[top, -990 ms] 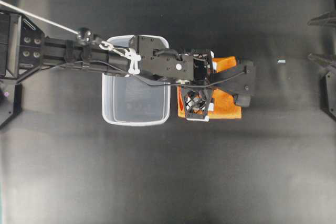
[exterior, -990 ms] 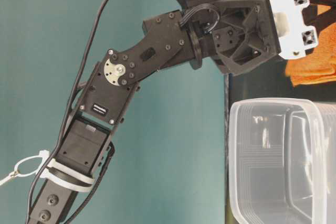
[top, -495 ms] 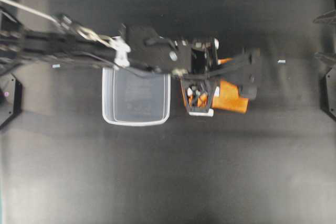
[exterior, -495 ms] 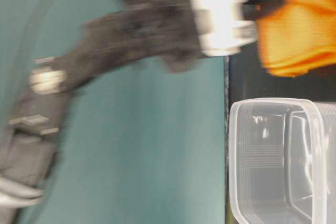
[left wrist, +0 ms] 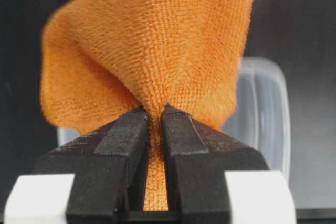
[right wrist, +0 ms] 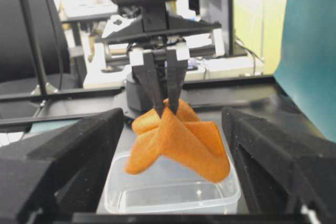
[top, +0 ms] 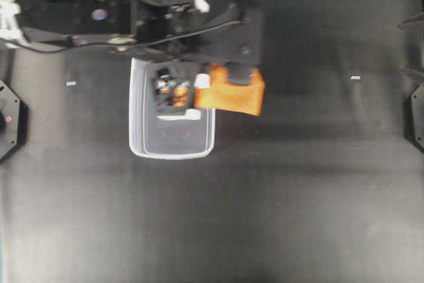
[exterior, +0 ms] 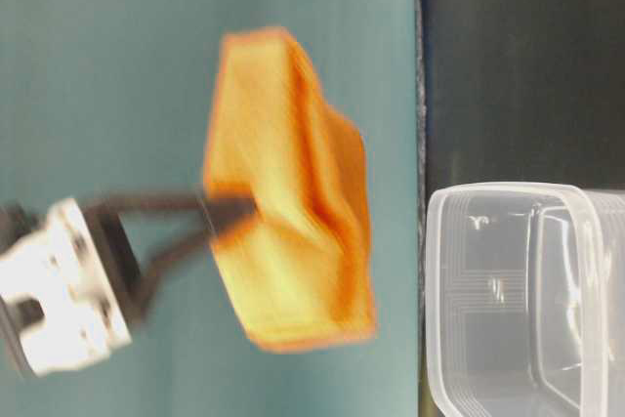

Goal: Place the orange towel into the container with the left arm.
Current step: 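Lift the towel with the left gripper and carry it left over the container, then lower the towel into the container and open the left gripper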

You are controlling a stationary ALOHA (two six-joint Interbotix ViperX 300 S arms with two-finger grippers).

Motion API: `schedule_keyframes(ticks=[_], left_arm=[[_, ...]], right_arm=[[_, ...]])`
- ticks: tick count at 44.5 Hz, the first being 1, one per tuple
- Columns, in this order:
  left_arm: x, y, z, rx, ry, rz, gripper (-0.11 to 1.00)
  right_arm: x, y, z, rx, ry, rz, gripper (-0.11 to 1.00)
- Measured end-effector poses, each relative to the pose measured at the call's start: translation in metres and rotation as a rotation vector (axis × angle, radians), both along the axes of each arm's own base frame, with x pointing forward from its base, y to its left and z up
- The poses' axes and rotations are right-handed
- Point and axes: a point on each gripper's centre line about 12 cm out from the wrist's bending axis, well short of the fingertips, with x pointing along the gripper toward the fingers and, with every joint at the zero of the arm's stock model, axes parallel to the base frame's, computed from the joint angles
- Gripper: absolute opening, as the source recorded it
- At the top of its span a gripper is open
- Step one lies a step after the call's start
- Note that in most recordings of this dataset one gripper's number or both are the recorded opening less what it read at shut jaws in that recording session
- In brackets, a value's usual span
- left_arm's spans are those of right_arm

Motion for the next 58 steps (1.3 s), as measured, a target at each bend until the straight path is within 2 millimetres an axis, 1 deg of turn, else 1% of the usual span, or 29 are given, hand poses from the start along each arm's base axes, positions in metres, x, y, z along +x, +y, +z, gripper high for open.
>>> schedule_keyframes(ticks=[3,7,11,17,19,23,35,36,40,46,48,50,51,54,58], left_arm=[[-0.014,-0.003,-0.011,0.000,0.018,-0.007,0.05],[-0.028,-0.004,-0.019,0.003,-0.010,-0.018,0.05],[-0.035,-0.004,-0.024,0.004,-0.041,-0.018,0.05],[-0.047,-0.002,-0.041,0.001,-0.027,-0.009,0.05],[-0.049,-0.002,-0.047,-0.001,-0.017,-0.007,0.05],[-0.051,-0.002,-0.053,-0.001,-0.018,-0.006,0.05],[-0.052,-0.002,-0.062,-0.002,-0.034,-0.008,0.07],[-0.053,-0.001,-0.063,-0.002,-0.031,-0.005,0.11],[-0.053,-0.002,-0.064,-0.003,-0.032,-0.007,0.35],[-0.053,-0.004,-0.064,0.004,-0.033,-0.023,0.76],[-0.052,-0.004,-0.062,0.005,-0.037,-0.027,0.84],[-0.052,-0.005,-0.061,0.004,-0.042,-0.028,0.89],[-0.052,-0.005,-0.061,0.006,-0.045,-0.029,0.90],[-0.052,-0.004,-0.055,0.007,-0.062,-0.026,0.87],[-0.054,-0.004,-0.037,0.009,-0.100,-0.025,0.84]], right_arm=[[0.000,0.000,0.000,0.000,0.000,0.000,0.73],[0.000,0.000,0.000,-0.002,-0.001,0.000,0.73],[0.000,0.000,0.000,0.000,-0.002,-0.002,0.73],[-0.001,0.000,0.000,0.000,-0.003,-0.002,0.73],[0.000,0.000,0.000,0.000,-0.003,-0.002,0.73],[-0.001,0.000,0.000,0.000,-0.003,-0.003,0.73],[-0.001,-0.001,0.001,0.013,-0.009,-0.005,0.73],[-0.001,-0.001,0.001,0.019,-0.009,-0.005,0.73],[-0.001,-0.001,0.001,0.039,-0.011,-0.003,0.73],[-0.001,-0.001,0.001,0.048,-0.012,-0.002,0.73],[-0.001,-0.001,0.001,0.048,-0.012,-0.002,0.73],[-0.001,-0.001,0.001,0.048,-0.012,-0.002,0.73],[-0.001,-0.001,0.001,0.048,-0.012,-0.002,0.73],[-0.001,-0.001,0.001,0.048,-0.012,-0.002,0.73],[-0.001,-0.001,0.001,0.047,-0.012,-0.002,0.73]])
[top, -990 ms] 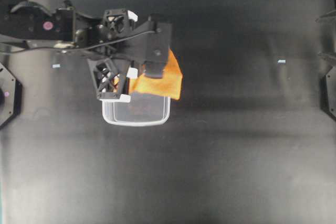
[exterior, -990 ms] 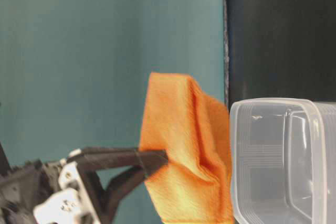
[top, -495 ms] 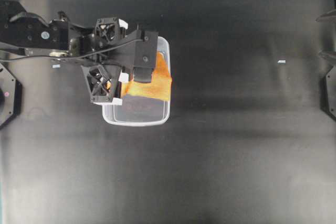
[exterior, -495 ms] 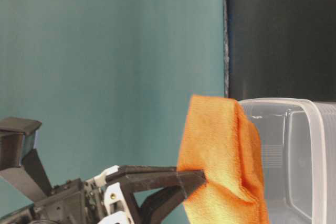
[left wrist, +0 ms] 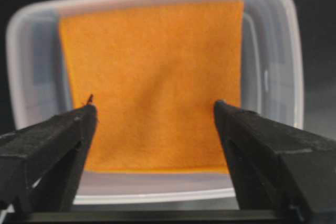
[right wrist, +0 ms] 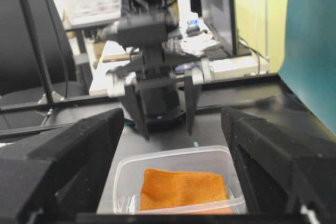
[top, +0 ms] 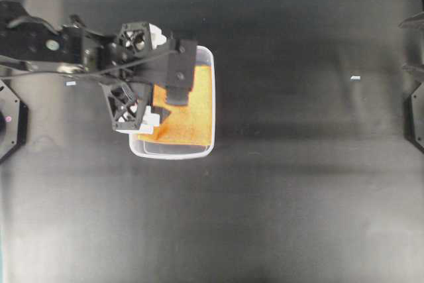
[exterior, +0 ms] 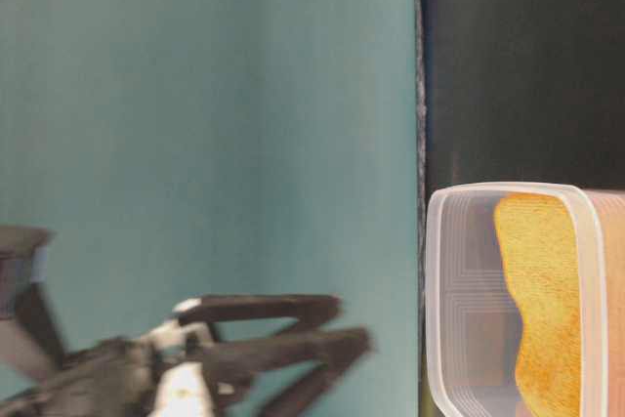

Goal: Place the orange towel into the container with the left arm.
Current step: 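Lower the towel into the container and open the left gripper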

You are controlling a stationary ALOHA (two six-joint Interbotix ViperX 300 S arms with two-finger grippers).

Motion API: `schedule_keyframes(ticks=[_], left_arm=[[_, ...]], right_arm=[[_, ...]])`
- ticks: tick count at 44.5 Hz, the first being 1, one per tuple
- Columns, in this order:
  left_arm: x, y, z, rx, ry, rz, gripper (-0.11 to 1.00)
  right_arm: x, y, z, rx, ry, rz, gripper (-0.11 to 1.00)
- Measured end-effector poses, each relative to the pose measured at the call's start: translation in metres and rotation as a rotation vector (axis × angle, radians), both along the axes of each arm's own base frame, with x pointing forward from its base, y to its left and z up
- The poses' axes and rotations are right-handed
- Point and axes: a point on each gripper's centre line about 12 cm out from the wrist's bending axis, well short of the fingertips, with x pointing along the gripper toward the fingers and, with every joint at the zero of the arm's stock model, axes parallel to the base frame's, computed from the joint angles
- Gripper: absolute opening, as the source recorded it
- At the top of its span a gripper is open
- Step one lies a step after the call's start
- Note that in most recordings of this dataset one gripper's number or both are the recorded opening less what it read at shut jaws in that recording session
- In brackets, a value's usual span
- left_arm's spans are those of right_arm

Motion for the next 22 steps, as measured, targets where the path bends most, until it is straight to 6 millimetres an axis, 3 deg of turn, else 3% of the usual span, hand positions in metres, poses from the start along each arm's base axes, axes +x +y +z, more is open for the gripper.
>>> schedule_keyframes(ticks=[6,15,22], left_arm=[[-0.011,-0.001,0.038,0.003,-0.091,-0.001,0.85],[-0.048,-0.003,0.099,0.004,-0.304,0.003,0.84],[-0.080,-0.005,0.115,0.005,-0.436,0.001,0.84]], right_arm=[[0.000,0.000,-0.001,0.002,0.003,0.000,0.73],[0.000,0.000,0.000,0.002,0.003,0.000,0.73],[0.000,0.000,0.000,0.002,0.003,0.000,0.73]])
